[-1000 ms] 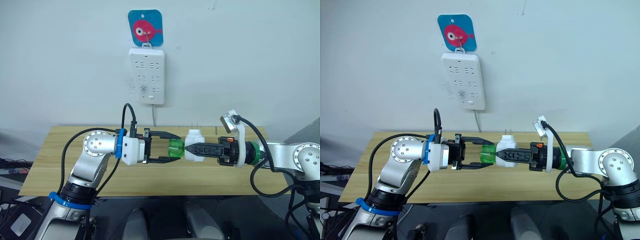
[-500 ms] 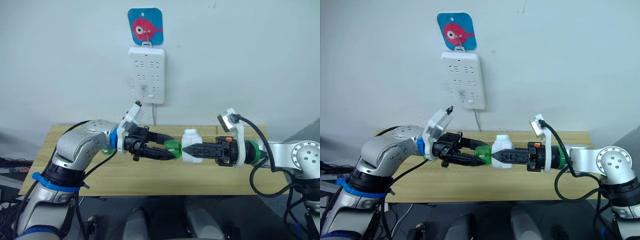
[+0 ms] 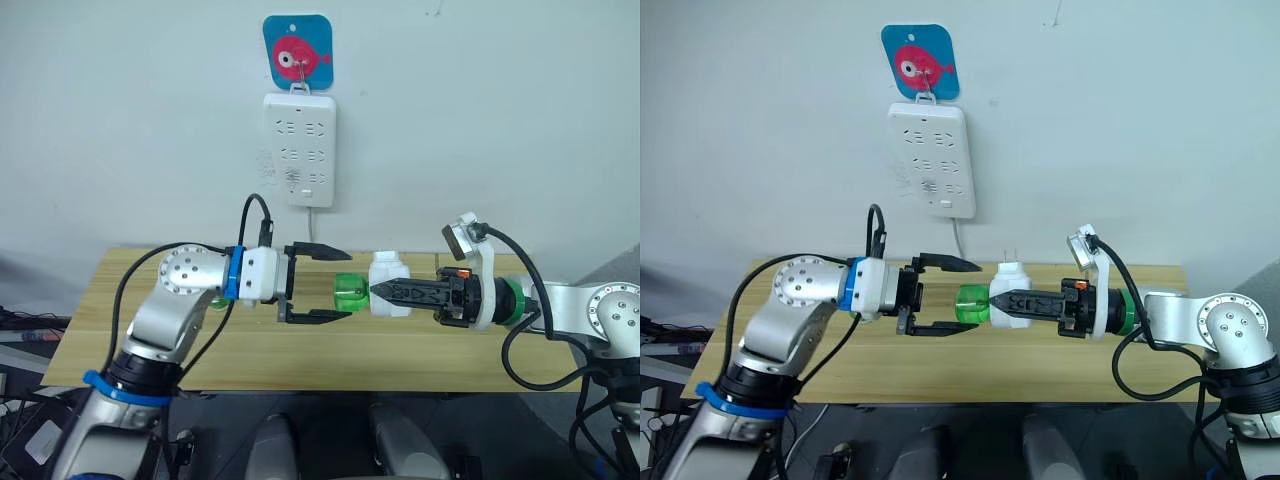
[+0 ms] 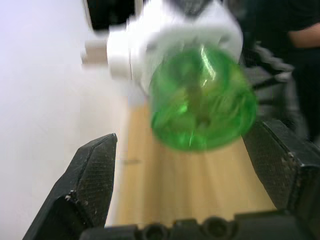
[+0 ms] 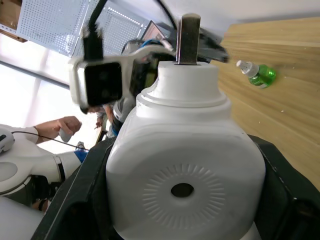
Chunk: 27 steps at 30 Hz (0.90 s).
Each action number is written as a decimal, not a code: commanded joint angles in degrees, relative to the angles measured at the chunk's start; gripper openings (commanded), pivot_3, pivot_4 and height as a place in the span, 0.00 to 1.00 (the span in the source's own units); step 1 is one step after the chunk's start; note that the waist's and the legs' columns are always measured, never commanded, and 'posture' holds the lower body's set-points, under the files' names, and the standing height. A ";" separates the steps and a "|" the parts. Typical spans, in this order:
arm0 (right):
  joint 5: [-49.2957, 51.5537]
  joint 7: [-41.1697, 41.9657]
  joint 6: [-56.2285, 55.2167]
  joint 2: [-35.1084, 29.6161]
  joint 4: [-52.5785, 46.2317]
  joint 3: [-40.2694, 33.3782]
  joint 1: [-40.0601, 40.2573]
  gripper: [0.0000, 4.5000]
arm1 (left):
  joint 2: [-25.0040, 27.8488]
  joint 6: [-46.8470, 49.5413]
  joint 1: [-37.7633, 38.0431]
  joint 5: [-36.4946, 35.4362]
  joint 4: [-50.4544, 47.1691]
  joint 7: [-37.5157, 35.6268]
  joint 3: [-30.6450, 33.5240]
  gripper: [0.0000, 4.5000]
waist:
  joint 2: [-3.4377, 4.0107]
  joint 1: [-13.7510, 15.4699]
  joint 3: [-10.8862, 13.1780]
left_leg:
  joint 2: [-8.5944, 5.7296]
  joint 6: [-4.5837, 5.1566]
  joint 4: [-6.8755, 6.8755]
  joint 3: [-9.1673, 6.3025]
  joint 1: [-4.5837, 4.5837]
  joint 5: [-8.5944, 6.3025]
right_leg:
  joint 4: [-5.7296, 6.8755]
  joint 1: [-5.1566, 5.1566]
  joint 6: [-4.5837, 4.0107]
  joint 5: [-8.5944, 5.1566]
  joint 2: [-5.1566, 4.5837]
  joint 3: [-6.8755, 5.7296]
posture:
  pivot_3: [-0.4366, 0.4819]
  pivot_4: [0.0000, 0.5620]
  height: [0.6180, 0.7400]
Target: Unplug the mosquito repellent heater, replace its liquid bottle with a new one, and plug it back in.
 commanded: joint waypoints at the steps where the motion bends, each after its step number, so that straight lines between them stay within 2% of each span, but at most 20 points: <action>1: 0.42 1.11 -0.23 -0.17 -0.51 -1.62 -0.48 0.68 | -0.37 -4.06 1.46 0.29 -4.43 1.88 1.50 0.94 | 0.00 0.07 0.00 | 0.00 0.00 0.00 0.00 0.01 0.00 | 0.02 0.00 0.00 0.00 0.00 0.00 | 0.34 0.33 0.71; 2: 0.29 1.14 -0.21 -0.11 -0.37 -1.63 -0.60 0.68 | -0.31 -3.90 1.85 0.13 -4.63 2.10 1.40 0.94 | 0.00 0.11 0.00 | 0.01 0.00 0.00 -0.01 0.01 0.00 | 0.02 0.00 0.00 0.00 0.01 -0.01 | 0.34 0.33 0.71; 5: 0.16 1.15 -0.23 0.11 -0.12 -1.57 -0.99 0.68 | 0.18 -4.82 2.52 0.44 -4.33 1.51 0.59 0.81 | 0.00 0.12 0.00 | 0.01 0.00 0.00 -0.01 0.01 0.00 | 0.03 0.00 0.00 0.00 0.01 -0.01 | 0.34 0.32 0.71; 9: 0.38 0.90 -0.57 0.58 -0.36 -1.38 -1.48 0.68 | 0.65 -3.18 2.40 -0.04 -3.17 1.17 0.13 0.53 | 0.00 0.15 0.00 | 0.00 0.00 0.01 -0.01 0.01 0.00 | 0.03 0.00 0.00 0.00 0.01 -0.01 | 0.34 0.33 0.71; 10: 0.36 0.91 -0.59 0.65 -0.38 -1.37 -1.52 0.68 | 0.90 -2.56 2.38 -0.09 -2.79 1.24 0.28 0.49 | 0.00 0.15 0.00 | 0.00 0.00 0.01 -0.01 0.01 0.00 | 0.03 0.00 0.00 0.00 0.01 -0.02 | 0.34 0.33 0.71; 12: 0.32 0.93 -0.58 0.79 -0.49 -1.37 -1.53 0.68 | 1.46 -1.07 2.15 -0.64 -2.33 1.14 0.55 0.49 | 0.00 0.15 0.00 | 0.00 0.00 0.00 -0.03 0.01 0.00 | 0.03 0.00 0.01 0.00 0.02 -0.03 | 0.34 0.33 0.71; 14: 0.19 0.99 -0.48 0.94 -0.62 -1.42 -1.50 0.68 | 2.58 5.92 1.29 -3.48 -3.05 1.68 0.80 0.49 | 0.00 0.15 0.00 | 0.00 0.00 0.00 -0.03 0.01 0.00 | 0.03 0.00 0.01 0.00 0.02 -0.04 | 0.35 0.32 0.71; 17: -0.35 1.62 -0.04 1.01 -1.07 -1.40 -1.48 0.68 | 7.53 37.18 -3.64 -20.56 -3.59 4.23 2.12 0.49 | -0.03 0.10 0.02 | 0.00 0.00 0.01 -0.08 -0.01 0.00 | 0.05 0.00 0.01 0.00 0.02 -0.08 | 0.35 0.32 0.71; 19: -0.87 2.30 0.44 0.97 -1.52 -1.28 -1.46 0.68 | 10.18 51.41 -7.52 -30.88 -1.21 2.63 3.71 0.49 | -0.01 0.02 0.04 | 0.00 0.01 0.02 -0.21 -0.02 0.00 | 0.08 0.00 0.02 -0.01 0.04 -0.20 | 0.35 0.33 0.71; 22: -0.93 2.68 0.63 0.97 -1.90 -1.19 -1.29 0.68 | 10.69 56.58 -11.08 -35.70 -0.02 1.47 5.35 0.49 | 0.04 0.00 0.08 | 0.00 0.01 0.00 -0.23 -0.01 0.00 | 0.09 0.00 0.02 -0.01 0.05 -0.25 | 0.35 0.33 0.71; 27: -0.34 2.26 0.00 1.19 -1.42 -1.20 -1.50 0.68 | 8.96 55.28 -9.96 -33.03 -2.25 5.93 6.71 0.49 | 0.03 0.18 0.09 | 0.01 0.01 -0.06 -0.26 -0.02 -0.01 | 0.06 -0.01 0.02 -0.01 0.05 -0.28 | 0.36 0.33 0.71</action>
